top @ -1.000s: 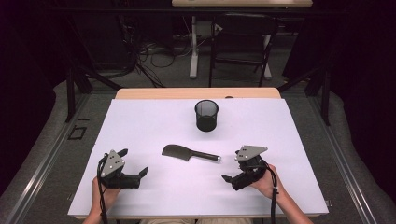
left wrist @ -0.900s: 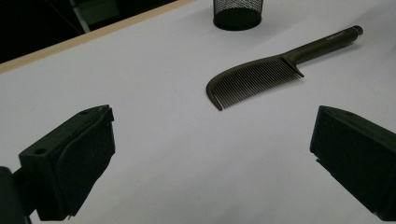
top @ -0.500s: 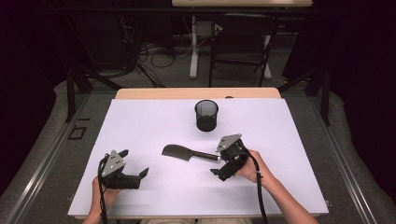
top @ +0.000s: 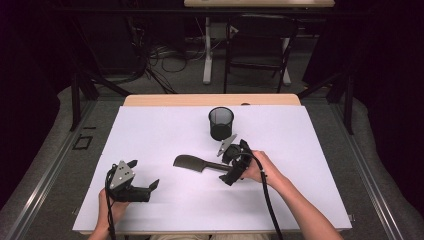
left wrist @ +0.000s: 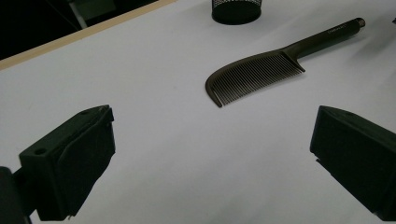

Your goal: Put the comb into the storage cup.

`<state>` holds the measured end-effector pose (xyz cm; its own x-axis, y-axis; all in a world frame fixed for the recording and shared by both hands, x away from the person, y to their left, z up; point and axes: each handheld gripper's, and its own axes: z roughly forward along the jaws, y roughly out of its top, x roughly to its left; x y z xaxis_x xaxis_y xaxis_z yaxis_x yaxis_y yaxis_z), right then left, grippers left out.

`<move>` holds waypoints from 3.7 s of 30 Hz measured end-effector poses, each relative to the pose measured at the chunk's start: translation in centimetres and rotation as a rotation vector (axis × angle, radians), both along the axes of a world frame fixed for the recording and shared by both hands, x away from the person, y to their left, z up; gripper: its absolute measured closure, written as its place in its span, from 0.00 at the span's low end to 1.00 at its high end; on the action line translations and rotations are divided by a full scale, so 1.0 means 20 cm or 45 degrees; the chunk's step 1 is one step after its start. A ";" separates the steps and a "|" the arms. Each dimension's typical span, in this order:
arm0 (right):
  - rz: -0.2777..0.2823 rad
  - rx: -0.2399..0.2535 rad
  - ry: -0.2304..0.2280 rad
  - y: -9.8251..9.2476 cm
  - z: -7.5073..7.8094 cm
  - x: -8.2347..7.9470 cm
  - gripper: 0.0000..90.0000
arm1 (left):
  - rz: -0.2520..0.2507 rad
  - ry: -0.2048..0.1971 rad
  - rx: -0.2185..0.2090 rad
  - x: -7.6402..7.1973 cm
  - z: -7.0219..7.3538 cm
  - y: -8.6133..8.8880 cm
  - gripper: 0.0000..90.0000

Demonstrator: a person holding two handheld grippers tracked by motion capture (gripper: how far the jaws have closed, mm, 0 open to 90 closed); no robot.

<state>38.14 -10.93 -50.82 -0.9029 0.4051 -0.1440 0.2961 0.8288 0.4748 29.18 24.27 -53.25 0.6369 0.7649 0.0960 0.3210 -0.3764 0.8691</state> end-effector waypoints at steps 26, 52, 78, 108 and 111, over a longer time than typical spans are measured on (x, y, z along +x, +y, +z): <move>0.113 -0.406 0.120 0.24 -0.06 0.13 0.65 | -0.013 0.016 0.011 0.01 -0.01 0.01 0.00; 0.074 -0.278 0.173 0.27 -0.03 0.16 0.81 | -0.003 0.023 0.012 0.02 0.00 0.02 0.00; 0.003 0.046 0.084 0.06 0.01 0.04 0.81 | 0.008 0.022 0.006 0.02 0.00 0.02 0.00; -0.051 0.242 -0.026 -0.07 0.02 -0.06 0.81 | 0.016 0.017 -0.002 0.02 0.00 0.02 0.00; -0.057 0.257 -0.026 -0.08 0.02 -0.06 0.81 | 0.017 0.017 -0.001 0.02 0.00 0.03 0.00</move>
